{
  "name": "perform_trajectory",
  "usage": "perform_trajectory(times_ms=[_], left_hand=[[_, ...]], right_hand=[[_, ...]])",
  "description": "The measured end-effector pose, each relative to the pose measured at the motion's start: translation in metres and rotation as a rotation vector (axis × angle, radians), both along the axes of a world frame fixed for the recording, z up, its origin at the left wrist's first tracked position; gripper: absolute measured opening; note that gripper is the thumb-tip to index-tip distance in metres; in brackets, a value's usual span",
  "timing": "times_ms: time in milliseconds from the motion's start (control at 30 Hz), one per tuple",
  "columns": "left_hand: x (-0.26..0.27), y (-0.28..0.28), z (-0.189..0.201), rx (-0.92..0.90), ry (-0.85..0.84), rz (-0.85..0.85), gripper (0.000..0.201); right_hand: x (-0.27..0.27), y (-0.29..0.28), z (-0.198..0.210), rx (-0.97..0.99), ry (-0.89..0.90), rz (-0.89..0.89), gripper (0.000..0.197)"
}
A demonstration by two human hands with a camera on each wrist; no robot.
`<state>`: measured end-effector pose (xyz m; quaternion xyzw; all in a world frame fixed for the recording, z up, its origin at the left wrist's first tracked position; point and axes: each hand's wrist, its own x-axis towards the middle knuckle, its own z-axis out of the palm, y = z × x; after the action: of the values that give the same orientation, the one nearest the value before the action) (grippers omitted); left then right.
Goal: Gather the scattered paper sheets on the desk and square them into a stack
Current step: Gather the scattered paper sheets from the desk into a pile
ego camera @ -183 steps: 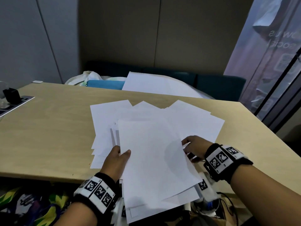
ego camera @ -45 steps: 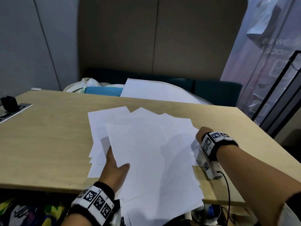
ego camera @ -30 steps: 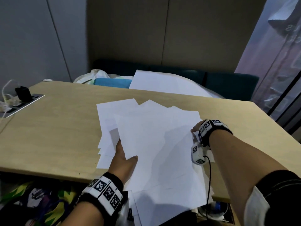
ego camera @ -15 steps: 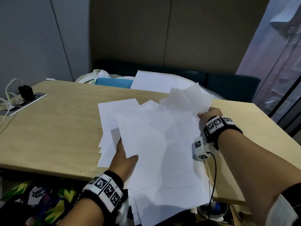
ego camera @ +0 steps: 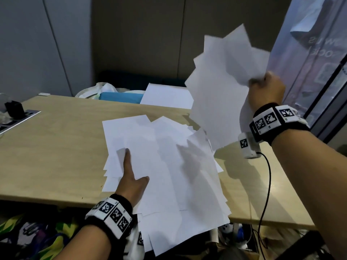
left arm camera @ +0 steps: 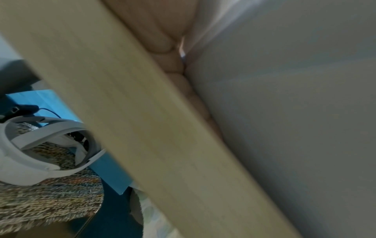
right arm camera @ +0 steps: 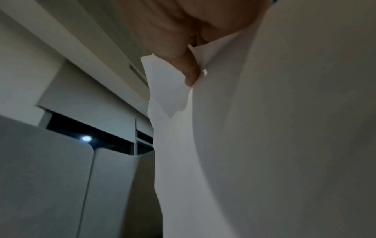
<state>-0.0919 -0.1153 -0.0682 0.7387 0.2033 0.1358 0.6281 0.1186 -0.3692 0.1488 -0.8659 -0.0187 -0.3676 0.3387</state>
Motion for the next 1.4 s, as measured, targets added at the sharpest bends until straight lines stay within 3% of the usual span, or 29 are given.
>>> perform_trajectory(times_ms=[133,267,300,400,500,633,767,833,900,967,1067,1167,1333,1400], left_hand=[[0.002,0.004,-0.007,0.045,0.077,-0.001,0.041],[0.005,0.001,0.001,-0.149,0.115,0.033,0.024],[0.006,0.0,0.005,-0.2,0.118,0.041,0.028],[0.005,-0.001,0.012,-0.294,0.141,0.027,0.065],[0.001,0.0,0.02,-0.457,0.083,0.093,0.045],[-0.006,-0.003,0.028,-0.552,0.037,-0.005,0.033],[-0.004,0.003,0.019,-0.579,0.046,-0.118,0.072],[-0.001,0.004,0.011,-0.55,0.008,-0.068,0.058],[0.0,0.002,0.012,-0.538,-0.039,-0.049,0.032],[0.004,0.004,0.004,-0.428,-0.01,-0.003,0.014],[0.008,0.007,-0.002,-0.183,0.04,0.053,0.024],[0.004,0.004,0.003,-0.134,-0.019,0.083,0.041],[0.003,0.003,0.008,-0.106,-0.058,0.131,0.044],[0.004,0.003,0.007,-0.107,-0.025,0.118,0.044]], right_hand=[[-0.012,-0.002,0.026,0.193,-0.104,0.05,0.03],[-0.028,0.005,0.019,0.419,-0.012,0.329,0.028],[-0.033,0.01,0.008,0.471,0.048,0.428,0.023],[-0.049,0.024,-0.033,0.542,0.293,0.561,0.025],[-0.06,0.032,-0.07,0.408,0.551,0.591,0.022],[-0.062,0.037,-0.101,0.166,0.733,0.624,0.008],[-0.054,0.039,-0.118,-0.078,0.782,0.52,0.027],[-0.052,0.041,-0.125,-0.051,0.786,0.518,0.009],[-0.051,0.043,-0.13,-0.026,0.782,0.51,0.033],[-0.05,0.043,-0.136,-0.008,0.758,0.521,0.044],[-0.049,0.044,-0.141,0.005,0.732,0.538,0.026],[-0.045,0.045,-0.143,-0.04,0.724,0.534,0.005],[-0.024,0.042,-0.144,-0.217,0.774,0.397,0.028],[-0.02,0.042,-0.142,-0.328,0.833,0.383,0.027]])
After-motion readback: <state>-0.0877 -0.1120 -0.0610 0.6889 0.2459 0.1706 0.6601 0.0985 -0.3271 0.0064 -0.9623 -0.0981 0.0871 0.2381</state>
